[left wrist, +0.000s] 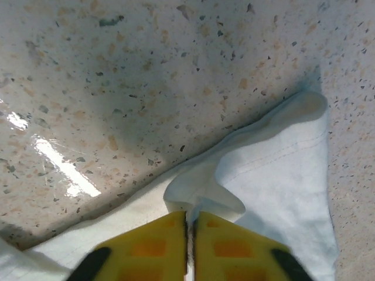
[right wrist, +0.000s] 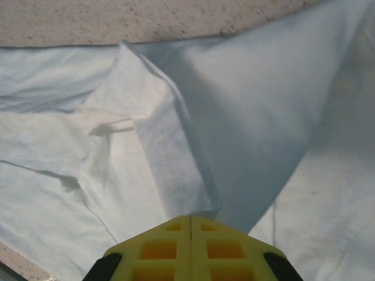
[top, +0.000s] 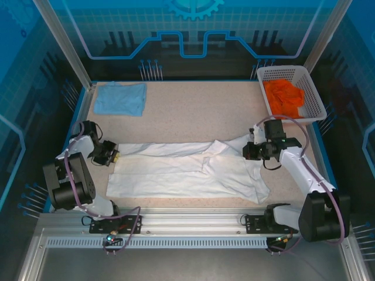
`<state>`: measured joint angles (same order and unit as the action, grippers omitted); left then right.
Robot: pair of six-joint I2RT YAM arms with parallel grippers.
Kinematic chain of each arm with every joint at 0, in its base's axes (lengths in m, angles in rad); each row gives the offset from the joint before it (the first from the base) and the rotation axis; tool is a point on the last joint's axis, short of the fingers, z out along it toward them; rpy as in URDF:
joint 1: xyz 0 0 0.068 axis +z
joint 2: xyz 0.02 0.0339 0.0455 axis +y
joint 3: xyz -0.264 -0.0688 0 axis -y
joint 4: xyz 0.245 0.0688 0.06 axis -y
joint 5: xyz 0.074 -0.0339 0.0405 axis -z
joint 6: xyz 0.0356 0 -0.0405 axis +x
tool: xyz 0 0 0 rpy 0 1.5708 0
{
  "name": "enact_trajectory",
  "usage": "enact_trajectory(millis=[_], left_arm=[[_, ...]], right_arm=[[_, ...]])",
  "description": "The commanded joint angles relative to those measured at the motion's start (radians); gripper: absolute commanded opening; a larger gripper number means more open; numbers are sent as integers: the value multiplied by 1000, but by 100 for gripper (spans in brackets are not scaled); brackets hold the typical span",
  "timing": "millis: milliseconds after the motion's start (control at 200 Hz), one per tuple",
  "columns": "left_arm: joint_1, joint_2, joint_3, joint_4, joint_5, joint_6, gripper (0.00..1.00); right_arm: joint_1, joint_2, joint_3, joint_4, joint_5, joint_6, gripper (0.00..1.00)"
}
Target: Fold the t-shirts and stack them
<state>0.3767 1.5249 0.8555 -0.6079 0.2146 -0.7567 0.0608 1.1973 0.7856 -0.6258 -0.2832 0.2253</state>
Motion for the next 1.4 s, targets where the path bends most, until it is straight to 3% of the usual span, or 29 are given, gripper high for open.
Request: enact_trajectory(millis=[0,105,210,320,425,500,585,655,755,865,1091,1396], left_arm=[[8,-21,36,-43,-17,5,32],[10,-63,85,-80,-89,-7,31],[8,-91,130,-116,-138,-24,39],[-30,-77,181,-120,-131,-7,40],[-153,-24,266,-89,-81,79,38],[-259,44,346,-100,-49,150,35],[-347,142,418,-135,-26,200,26],[-383,208,426,-118,-3,216,23],[-401,286,418,-89,-1,229,19],[-405,344,401,-63,-7,238,18],[-371,390,383,-78,-224,224,19],[-245,443,383,-39,-201,112,20]], right_arm=[[-28,-81,-45,26,10,75,4],[-69,-195,-116,46,22,160,20],[-147,-297,-167,44,50,253,39],[-197,-320,-171,87,52,306,47],[-183,-223,-127,155,10,328,50],[-146,-104,-57,160,-13,315,48],[-76,73,69,94,-10,254,34],[-19,204,193,24,20,200,22],[29,360,316,-30,64,177,14],[34,480,383,-32,82,203,11],[-17,638,399,-35,147,262,10],[-106,764,492,-46,139,320,20]])
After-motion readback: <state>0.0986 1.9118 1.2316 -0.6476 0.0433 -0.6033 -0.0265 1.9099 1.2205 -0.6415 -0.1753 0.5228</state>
